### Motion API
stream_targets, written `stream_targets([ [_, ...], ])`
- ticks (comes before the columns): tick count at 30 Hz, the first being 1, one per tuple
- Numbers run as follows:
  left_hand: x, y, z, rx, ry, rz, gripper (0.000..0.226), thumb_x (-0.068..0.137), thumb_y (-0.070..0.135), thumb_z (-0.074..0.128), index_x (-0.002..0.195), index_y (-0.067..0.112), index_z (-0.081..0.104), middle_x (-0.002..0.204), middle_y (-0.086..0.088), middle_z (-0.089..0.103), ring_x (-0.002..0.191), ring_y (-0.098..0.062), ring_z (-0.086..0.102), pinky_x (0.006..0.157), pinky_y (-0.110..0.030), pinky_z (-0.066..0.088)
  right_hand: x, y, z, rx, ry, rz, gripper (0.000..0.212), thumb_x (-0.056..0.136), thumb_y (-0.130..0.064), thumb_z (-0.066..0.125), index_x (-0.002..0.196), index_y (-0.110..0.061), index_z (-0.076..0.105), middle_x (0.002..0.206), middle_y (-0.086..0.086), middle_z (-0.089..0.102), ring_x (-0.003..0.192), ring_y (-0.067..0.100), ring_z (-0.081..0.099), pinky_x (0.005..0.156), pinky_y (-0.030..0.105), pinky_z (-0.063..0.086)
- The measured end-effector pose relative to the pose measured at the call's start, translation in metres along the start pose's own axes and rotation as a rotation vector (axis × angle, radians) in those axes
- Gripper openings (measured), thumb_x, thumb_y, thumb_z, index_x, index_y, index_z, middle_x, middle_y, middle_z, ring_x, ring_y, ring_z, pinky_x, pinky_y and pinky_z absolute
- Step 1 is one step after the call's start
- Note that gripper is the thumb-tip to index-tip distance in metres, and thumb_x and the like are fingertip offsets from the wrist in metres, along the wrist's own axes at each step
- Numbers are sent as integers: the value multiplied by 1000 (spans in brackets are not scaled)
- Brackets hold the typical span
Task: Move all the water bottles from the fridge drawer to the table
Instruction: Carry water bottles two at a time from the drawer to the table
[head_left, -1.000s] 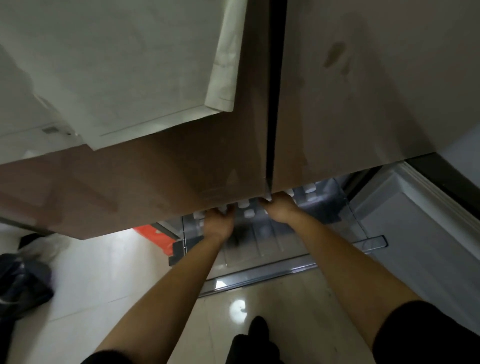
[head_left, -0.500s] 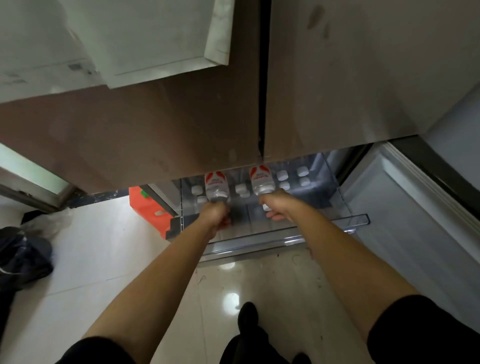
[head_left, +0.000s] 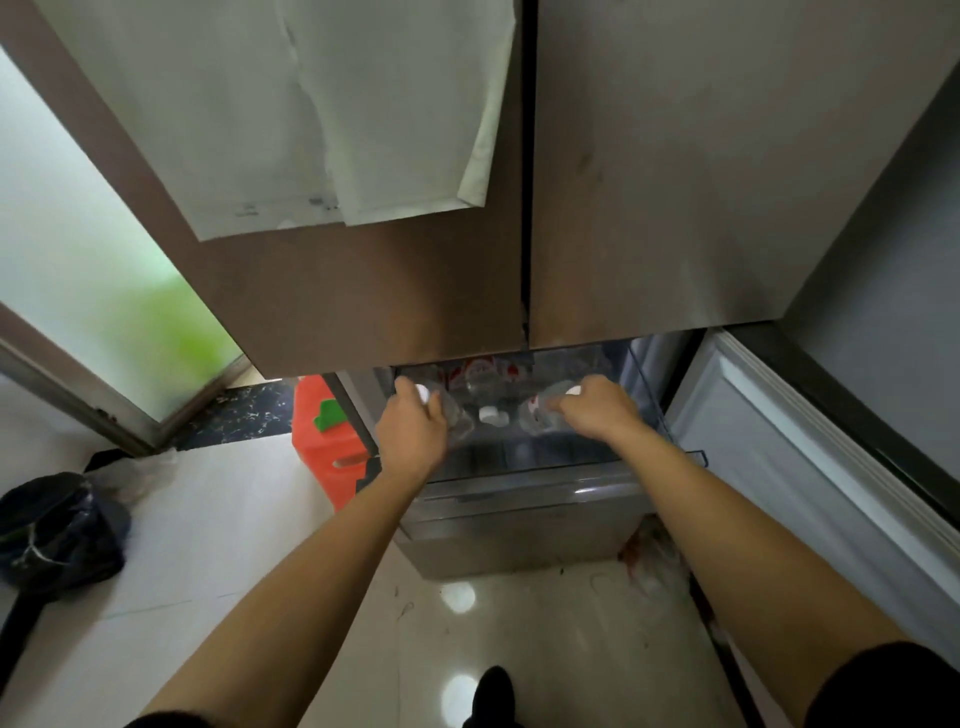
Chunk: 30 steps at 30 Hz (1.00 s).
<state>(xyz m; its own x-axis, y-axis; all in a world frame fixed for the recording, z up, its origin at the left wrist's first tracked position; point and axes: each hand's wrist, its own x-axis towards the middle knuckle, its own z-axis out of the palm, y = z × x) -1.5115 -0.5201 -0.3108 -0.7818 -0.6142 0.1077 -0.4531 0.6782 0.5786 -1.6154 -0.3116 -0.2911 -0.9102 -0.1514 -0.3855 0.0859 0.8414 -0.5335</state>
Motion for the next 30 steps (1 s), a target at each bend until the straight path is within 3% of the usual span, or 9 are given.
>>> stream_targets([
  [4,-2,-13,1,113,-133,42,31,100,34,50,112,6,48,95,-19,66,87,-39,64,74,-46,52,-9,1,-4,-112,24,9,52,86,-46,64,123,-10,61,124,14,62,108,34,61,81,35,51],
  [7,-4,-19,8,70,-151,41,35,99,34,54,119,5,50,99,-19,67,91,-38,65,76,-44,52,-10,7,4,-124,66,-13,51,86,-46,64,122,-10,60,125,14,59,107,35,60,76,34,49],
  [10,2,-19,11,-51,-138,-19,37,95,35,59,117,6,55,103,-17,67,94,-36,63,75,-38,49,-5,11,12,-69,88,-41,53,80,-55,69,113,-15,57,118,12,62,107,34,60,81,37,52],
  [12,1,-19,14,-77,-150,-39,40,91,38,63,116,8,57,108,-17,62,98,-35,61,76,-35,45,-3,13,18,-67,68,-45,64,73,-59,76,117,-20,53,118,8,61,112,32,58,83,37,50],
  [17,-4,-31,23,-170,-332,-150,73,75,43,81,136,24,45,129,-12,41,119,-30,46,102,-40,41,5,27,38,-80,140,-81,78,65,-45,86,131,-30,47,129,10,49,119,33,51,90,43,51],
  [19,-4,-39,30,-218,-415,-153,75,69,33,86,129,23,42,121,-5,51,114,-28,54,91,-39,49,10,34,45,-45,99,-94,91,62,-39,89,137,-29,39,136,11,42,127,36,44,98,50,49],
  [22,-3,-40,32,-213,-373,-180,67,71,24,84,122,17,42,101,-2,59,96,-27,63,81,-37,52,14,39,49,84,68,-89,93,66,-27,90,140,-23,35,139,10,50,127,36,50,99,50,49],
  [27,-9,-40,25,-247,-285,-138,61,72,24,85,116,25,41,110,-3,60,100,-25,61,90,-43,53,7,40,44,155,81,-163,81,74,-21,86,139,-24,38,134,7,58,123,34,55,97,45,50],
  [30,-20,-32,8,-309,-224,-71,61,74,24,83,116,31,39,114,1,61,100,-18,59,88,-36,52,-8,42,37,162,84,-297,81,76,-21,84,142,-30,38,137,5,56,127,29,52,101,42,47],
])
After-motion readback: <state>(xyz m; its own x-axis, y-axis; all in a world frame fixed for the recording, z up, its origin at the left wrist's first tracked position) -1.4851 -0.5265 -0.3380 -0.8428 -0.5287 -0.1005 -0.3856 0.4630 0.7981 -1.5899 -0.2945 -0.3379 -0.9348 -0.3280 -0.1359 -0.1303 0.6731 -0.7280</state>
